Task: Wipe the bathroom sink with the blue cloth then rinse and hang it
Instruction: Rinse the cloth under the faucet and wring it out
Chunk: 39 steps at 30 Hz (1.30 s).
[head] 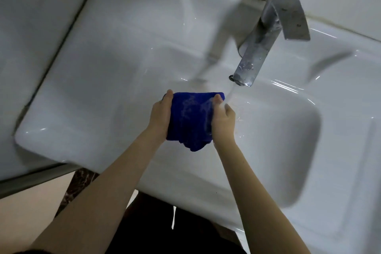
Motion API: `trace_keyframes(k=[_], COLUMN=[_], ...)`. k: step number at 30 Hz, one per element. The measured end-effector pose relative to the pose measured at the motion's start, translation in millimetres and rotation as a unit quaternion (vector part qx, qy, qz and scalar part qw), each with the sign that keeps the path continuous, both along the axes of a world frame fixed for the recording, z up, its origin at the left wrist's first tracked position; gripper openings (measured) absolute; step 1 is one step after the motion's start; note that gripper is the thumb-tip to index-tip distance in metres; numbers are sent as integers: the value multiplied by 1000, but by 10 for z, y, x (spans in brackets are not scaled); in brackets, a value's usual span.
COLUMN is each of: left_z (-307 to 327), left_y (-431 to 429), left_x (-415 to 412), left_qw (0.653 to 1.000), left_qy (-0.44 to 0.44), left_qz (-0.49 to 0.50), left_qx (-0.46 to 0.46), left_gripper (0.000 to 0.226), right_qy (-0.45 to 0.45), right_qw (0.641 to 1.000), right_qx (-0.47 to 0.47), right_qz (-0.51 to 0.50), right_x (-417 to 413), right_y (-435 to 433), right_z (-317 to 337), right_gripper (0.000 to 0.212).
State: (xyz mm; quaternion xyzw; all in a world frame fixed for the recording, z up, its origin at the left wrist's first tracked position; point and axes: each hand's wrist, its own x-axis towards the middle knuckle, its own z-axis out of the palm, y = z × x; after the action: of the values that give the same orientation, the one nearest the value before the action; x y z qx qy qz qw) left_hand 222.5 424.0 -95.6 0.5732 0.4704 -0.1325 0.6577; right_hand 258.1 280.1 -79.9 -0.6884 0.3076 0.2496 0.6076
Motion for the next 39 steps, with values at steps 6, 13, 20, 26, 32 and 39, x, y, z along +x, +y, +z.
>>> trace_keyframes(k=[6,13,20,26,32,39], left_z=[105,395,807,1047,1270,1656], left_y=[-217,-638,-406,-177,-151,-234], left_x=[149,233,74,-41,-28,-59], left_qw=[1000,990,975,989,992,981], left_qy=[4,-16,-11,6,5,-5], left_qz=[-15,-27,25,34,26,0], left_qx=[-9,-136,-219,-144,-120,-194], left_gripper=[43,55,54,55,50,47], right_qy=[-12,-63,-335,-502,-486,-205], right_qw=[999,994,915,761,703,975], right_qx=[-34,-55,-187,-311,-374,17], right_qz=[-35,66,126,270,359,-78], right_x=[112,47,229,564,401,-328], right_y=[-209,-761,-875,-722,-776,-681], right_z=[26,309,1141,1606,1428,1241], right_gripper=[40,32,37,58,62,23])
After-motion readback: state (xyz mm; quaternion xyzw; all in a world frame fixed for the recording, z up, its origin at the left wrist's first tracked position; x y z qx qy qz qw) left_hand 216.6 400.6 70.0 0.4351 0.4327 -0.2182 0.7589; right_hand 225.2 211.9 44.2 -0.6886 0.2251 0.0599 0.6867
